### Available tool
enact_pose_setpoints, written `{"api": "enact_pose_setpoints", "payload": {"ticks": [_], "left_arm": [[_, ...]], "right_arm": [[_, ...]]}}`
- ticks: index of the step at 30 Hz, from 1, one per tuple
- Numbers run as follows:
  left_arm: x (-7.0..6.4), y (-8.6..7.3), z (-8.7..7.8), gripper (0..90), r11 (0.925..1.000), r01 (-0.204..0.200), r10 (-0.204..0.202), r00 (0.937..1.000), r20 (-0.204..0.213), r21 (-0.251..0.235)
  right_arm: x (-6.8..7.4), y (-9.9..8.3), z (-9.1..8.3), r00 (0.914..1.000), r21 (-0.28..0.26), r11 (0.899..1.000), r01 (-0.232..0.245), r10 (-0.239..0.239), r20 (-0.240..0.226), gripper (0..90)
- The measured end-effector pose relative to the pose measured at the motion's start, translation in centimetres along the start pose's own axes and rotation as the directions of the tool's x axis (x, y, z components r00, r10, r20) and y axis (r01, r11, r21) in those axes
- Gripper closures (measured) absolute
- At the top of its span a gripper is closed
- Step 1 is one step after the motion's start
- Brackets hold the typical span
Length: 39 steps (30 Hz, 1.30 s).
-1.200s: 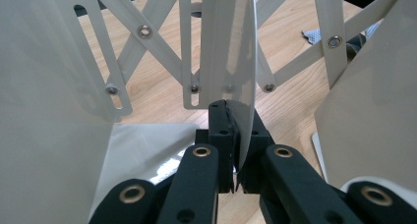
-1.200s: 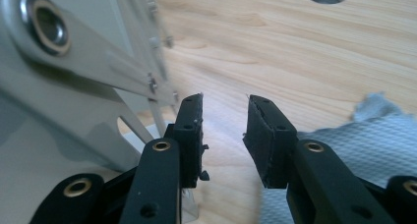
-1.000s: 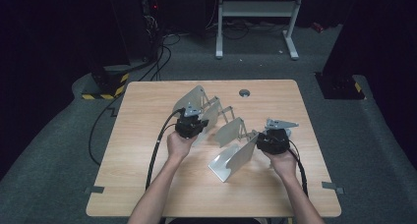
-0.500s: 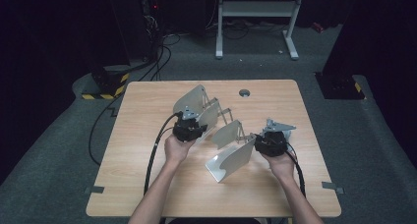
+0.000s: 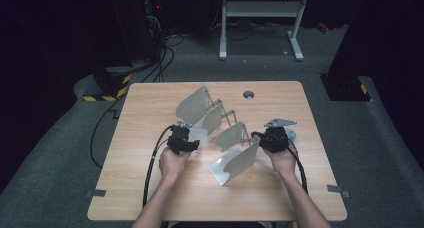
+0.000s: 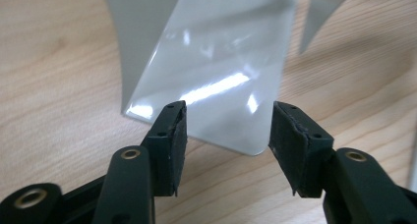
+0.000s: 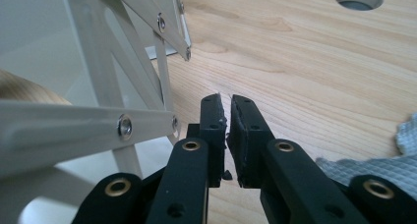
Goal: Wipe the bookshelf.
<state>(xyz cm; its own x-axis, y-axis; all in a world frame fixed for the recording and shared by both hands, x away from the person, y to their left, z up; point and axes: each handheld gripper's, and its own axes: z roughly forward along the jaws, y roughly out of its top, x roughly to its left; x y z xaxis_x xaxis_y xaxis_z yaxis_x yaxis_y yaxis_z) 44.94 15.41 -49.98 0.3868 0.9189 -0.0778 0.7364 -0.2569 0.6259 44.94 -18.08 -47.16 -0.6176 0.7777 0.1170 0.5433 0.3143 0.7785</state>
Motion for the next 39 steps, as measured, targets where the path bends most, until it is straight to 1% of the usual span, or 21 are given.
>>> {"api": "enact_pose_setpoints", "payload": {"ticks": [2, 3, 8, 9, 12, 13, 15, 17, 21, 22, 23, 25, 26, 27, 30, 32, 33, 35, 37, 39], "left_arm": [[0.1, -0.1, 0.4, 47.1, 0.9998, 0.013, -0.013, 0.9997, -0.019, 0.012], [0.1, -0.1, 0.7, 46.0, 0.9996, 0.021, -0.02, 0.9995, -0.022, 0.017], [0.2, 0.1, 1.0, 44.1, 0.9995, 0.03, -0.03, 0.9993, -0.022, 0.007], [0.2, 0.2, 1.2, 44.1, 0.9996, 0.028, -0.028, 0.9993, -0.024, 0.003], [0.2, 0.4, 1.3, 43.8, 0.9997, 0.023, -0.022, 0.9994, -0.026, 0.009], [0.2, 0.4, 1.3, 44.0, 0.9998, 0.018, -0.018, 0.9995, -0.027, 0.007], [0.3, 0.4, 1.3, 45.0, 0.9999, 0.016, -0.016, 0.9996, -0.023, 0.003], [0.4, 0.4, 1.4, 45.5, 0.9998, 0.018, -0.018, 0.9997, -0.017, -0.001], [0.7, 0.6, 1.6, 46.5, 0.9998, 0.012, -0.012, 0.9999, -0.008, -0.016], [0.7, 0.6, 1.7, 46.5, 0.9998, 0.009, -0.009, 0.9999, -0.005, -0.015], [0.6, 0.8, 1.8, 46.5, 1.0, -0.002, 0.002, 1.0, -0.01, -0.004], [0.5, 1.4, 2.0, 45.4, 0.9996, -0.023, 0.023, 0.9996, -0.018, 0.018], [0.4, 1.6, 2.2, 44.7, 0.9993, -0.033, 0.033, 0.9992, -0.025, 0.02], [0.3, 1.7, 2.4, 44.5, 0.9993, -0.033, 0.034, 0.9991, -0.025, 0.019], [0.3, 2.1, 2.7, 44.4, 0.9989, -0.044, 0.044, 0.9988, -0.02, 0.017], [0.1, 2.4, 2.9, 44.3, 0.9977, -0.062, 0.063, 0.9978, -0.019, 0.024], [0.0, 2.5, 3.0, 44.1, 0.9979, -0.062, 0.063, 0.998, -0.012, 0.018], [0.1, 2.6, 3.3, 44.5, 0.9979, -0.065, 0.065, 0.9979, 0.008, 0.006], [-0.1, 3.0, 3.5, 44.4, 0.9974, -0.071, 0.071, 0.9975, 0.01, 0.012], [-0.4, 3.4, 3.7, 43.9, 0.9951, -0.095, 0.095, 0.9955, 0.005, 0.028]], "right_arm": [[0.1, 0.0, 0.3, 1.0, 0.008, 1.0, 0.001, -0.001, -0.003, 85.1], [0.2, 0.1, 0.5, 1.0, 0.011, 1.0, 0.003, -0.003, -0.008, 85.1], [0.5, 0.3, 0.7, 0.9994, 0.018, 1.0, 0.012, -0.012, -0.031, 85.2], [0.6, 0.3, 0.8, 0.9993, 0.021, 1.0, 0.014, -0.013, -0.034, 85.1], [0.9, 0.3, 0.8, 0.9986, 0.028, 0.999, 0.028, -0.026, -0.046, 85.4], [1.0, 0.2, 0.8, 0.9984, 0.029, 0.999, 0.025, -0.024, -0.052, 85.4], [1.1, 0.2, 0.8, 0.9982, 0.027, 0.999, 0.03, -0.028, -0.054, 85.7], [1.3, 0.1, 0.7, 0.9979, 0.03, 0.999, 0.024, -0.023, -0.061, 85.8], [1.6, 0.0, 0.7, 0.9968, 0.032, 0.999, 0.04, -0.038, -0.07, 85.8], [1.7, -0.1, 0.6, 0.9965, 0.033, 0.999, 0.039, -0.037, -0.075, 85.8], [1.8, -0.2, 0.6, 0.9962, 0.032, 0.998, 0.046, -0.043, -0.075, 85.8], [2.0, -0.3, 0.5, 0.9963, 0.033, 0.999, 0.044, -0.041, -0.075, 85.8], [2.0, -0.3, 0.4, 0.9962, 0.03, 0.999, 0.046, -0.044, -0.076, 85.8], [2.1, -0.4, 0.4, 0.9961, 0.029, 0.998, 0.048, -0.045, -0.075, 85.8], [2.2, -0.7, 0.1, 0.9962, 0.023, 0.999, 0.047, -0.045, -0.075, 85.8], [2.2, -0.9, 0.0, 0.9962, 0.023, 0.999, 0.046, -0.044, -0.075, 85.5], [2.2, -1.0, -0.1, 0.9959, 0.022, 0.999, 0.042, -0.04, -0.081, 85.9], [2.4, -1.1, -0.3, 0.9961, 0.02, 0.999, 0.048, -0.047, -0.076, 86.0], [2.5, -1.2, -0.4, 0.9959, 0.015, 0.999, 0.046, -0.045, -0.078, 86.1], [2.6, -1.3, -0.5, 0.9958, 0.014, 0.999, 0.044, -0.043, -0.081, 86.2]]}}
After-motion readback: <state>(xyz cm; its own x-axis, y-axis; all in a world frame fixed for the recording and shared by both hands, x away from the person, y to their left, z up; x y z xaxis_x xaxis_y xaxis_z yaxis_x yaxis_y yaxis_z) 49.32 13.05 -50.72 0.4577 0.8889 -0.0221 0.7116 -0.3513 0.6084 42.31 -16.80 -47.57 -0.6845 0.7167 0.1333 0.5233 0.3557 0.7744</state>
